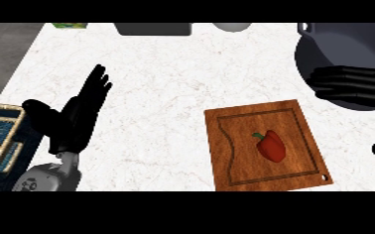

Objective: Pick the bell pepper from the cutting board and place it in the pot

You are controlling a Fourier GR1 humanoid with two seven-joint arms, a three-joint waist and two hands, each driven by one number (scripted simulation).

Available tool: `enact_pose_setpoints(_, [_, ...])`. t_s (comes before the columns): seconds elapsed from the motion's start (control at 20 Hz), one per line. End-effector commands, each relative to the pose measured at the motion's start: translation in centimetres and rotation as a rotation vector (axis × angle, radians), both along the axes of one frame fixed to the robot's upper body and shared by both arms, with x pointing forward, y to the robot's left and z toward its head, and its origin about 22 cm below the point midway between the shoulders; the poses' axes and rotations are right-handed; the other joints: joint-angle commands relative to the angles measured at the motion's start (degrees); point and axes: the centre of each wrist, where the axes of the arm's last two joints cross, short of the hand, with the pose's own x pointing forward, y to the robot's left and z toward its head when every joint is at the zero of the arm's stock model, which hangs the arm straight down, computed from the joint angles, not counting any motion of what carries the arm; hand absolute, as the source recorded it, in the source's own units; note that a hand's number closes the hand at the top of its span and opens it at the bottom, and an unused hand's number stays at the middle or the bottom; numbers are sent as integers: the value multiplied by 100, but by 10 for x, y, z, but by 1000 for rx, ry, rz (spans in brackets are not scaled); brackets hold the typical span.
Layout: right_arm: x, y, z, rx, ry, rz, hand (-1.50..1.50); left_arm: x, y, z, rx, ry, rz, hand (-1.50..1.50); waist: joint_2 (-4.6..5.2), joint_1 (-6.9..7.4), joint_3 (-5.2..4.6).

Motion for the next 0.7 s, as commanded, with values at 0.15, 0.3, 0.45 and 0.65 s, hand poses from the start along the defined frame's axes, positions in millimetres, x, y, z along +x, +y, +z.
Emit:
enact_pose_setpoints(0.15, [-6,34,-7,-205,77,21,-150,-2,-6,-5,3,13,-2,0,16,13,-1])
enact_pose_setpoints(0.3, [6,47,-8,-210,105,5,-150,-1,-8,13,7,1,-14,0,19,42,0])
enact_pose_setpoints(0.45, [-9,58,-17,-252,96,-27,-150,2,1,2,5,-2,20,0,6,-28,-1])
enact_pose_setpoints(0.65, [-8,46,-34,-344,85,-25,-150,14,9,-9,3,-17,18,0,15,-48,0])
